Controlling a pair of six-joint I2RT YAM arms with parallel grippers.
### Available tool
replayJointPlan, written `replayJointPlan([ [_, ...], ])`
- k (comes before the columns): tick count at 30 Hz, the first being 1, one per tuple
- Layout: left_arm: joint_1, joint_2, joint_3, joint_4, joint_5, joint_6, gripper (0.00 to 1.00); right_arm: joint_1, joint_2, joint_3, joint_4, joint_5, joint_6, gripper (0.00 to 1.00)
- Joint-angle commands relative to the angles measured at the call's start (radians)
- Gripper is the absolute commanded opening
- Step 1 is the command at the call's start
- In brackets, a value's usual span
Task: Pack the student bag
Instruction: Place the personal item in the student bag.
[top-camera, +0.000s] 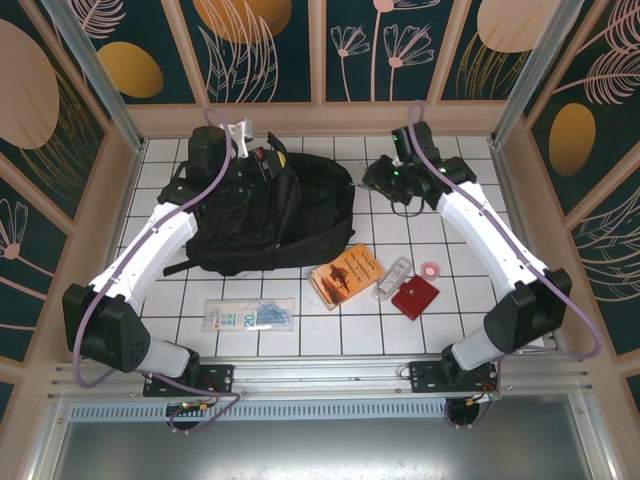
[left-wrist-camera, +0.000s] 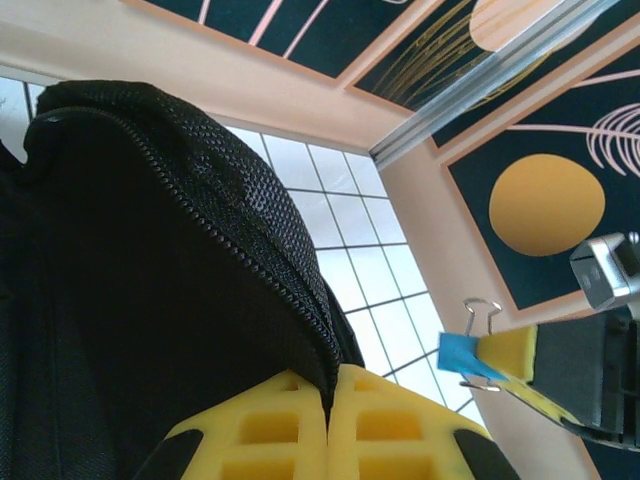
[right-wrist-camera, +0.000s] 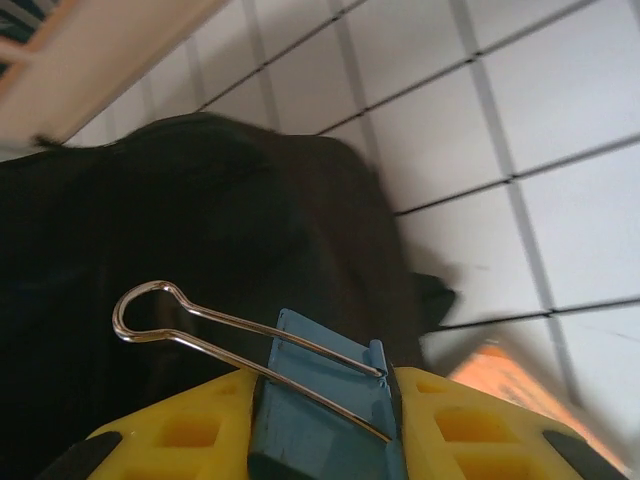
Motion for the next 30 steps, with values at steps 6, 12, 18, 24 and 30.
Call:
replayJointPlan([
  [6,0.003,0.019,0.181,-0.003,0.101,0.027,0.00,0.137,0.287,0.302,-0.018,-0.022,-0.023,0.31],
  [12,0.003,0.043,0.246,0.008,0.175,0.002,0.00,0.157,0.445,0.403,-0.036,-0.048,0.033,0.32],
  [18,0.003,0.059,0.243,0.086,0.248,-0.053,0.00,0.181,0.544,0.500,0.006,-0.183,0.088,0.33],
  [24,0.003,0.063,0.240,0.107,0.269,-0.053,0.00,0.189,0.585,0.485,0.091,-0.304,0.194,0.44],
  [30,0.004,0.054,0.237,0.080,0.245,-0.025,0.00,0.193,0.574,0.488,0.090,-0.290,0.188,0.65],
])
